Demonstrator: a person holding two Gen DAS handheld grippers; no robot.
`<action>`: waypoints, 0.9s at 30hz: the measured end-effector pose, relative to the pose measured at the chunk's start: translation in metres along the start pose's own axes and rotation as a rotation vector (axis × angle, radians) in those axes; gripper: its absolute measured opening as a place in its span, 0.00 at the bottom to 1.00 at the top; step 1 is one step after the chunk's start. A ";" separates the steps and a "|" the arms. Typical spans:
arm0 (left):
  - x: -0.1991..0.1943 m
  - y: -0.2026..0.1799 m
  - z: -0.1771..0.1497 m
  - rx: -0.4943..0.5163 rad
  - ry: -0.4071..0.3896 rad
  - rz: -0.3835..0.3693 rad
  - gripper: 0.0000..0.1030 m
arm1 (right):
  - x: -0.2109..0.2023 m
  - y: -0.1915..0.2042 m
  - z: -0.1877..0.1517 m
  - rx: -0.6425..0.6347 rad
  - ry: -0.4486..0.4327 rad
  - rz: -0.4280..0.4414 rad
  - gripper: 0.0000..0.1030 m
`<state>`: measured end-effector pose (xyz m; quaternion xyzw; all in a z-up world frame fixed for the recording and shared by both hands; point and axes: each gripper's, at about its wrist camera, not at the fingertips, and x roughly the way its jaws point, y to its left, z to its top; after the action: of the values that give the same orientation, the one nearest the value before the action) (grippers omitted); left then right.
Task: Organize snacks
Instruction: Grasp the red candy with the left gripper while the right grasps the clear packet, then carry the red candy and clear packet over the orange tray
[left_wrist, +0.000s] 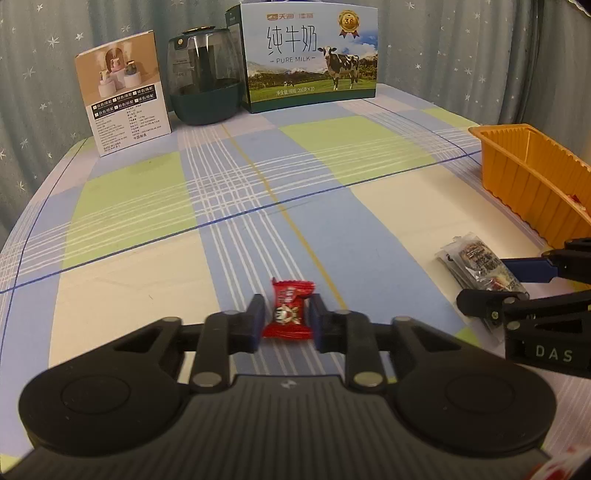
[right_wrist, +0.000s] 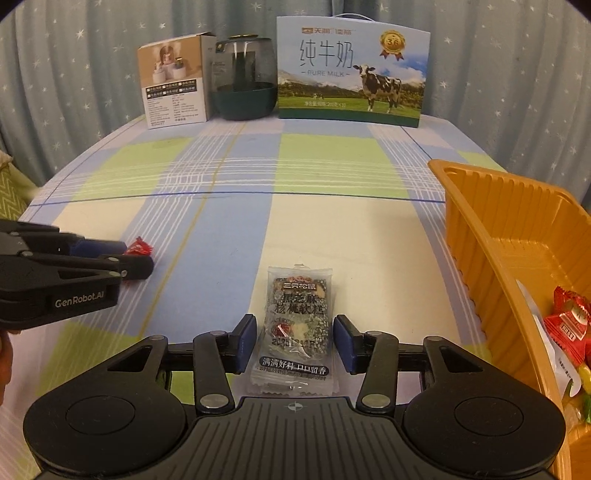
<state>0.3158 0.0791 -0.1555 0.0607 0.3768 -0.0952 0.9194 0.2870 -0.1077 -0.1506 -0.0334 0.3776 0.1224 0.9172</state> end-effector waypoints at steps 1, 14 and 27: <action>0.000 0.000 0.000 0.000 0.001 0.000 0.17 | 0.000 0.000 0.000 0.003 0.001 -0.002 0.45; -0.023 -0.008 -0.008 -0.092 0.030 0.014 0.14 | -0.025 -0.010 -0.006 0.056 0.022 0.008 0.37; -0.100 -0.054 -0.007 -0.135 -0.024 0.018 0.14 | -0.111 -0.015 -0.011 0.106 -0.037 0.023 0.37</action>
<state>0.2296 0.0410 -0.0918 0.0007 0.3709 -0.0619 0.9266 0.2074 -0.1457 -0.0809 0.0219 0.3668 0.1133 0.9231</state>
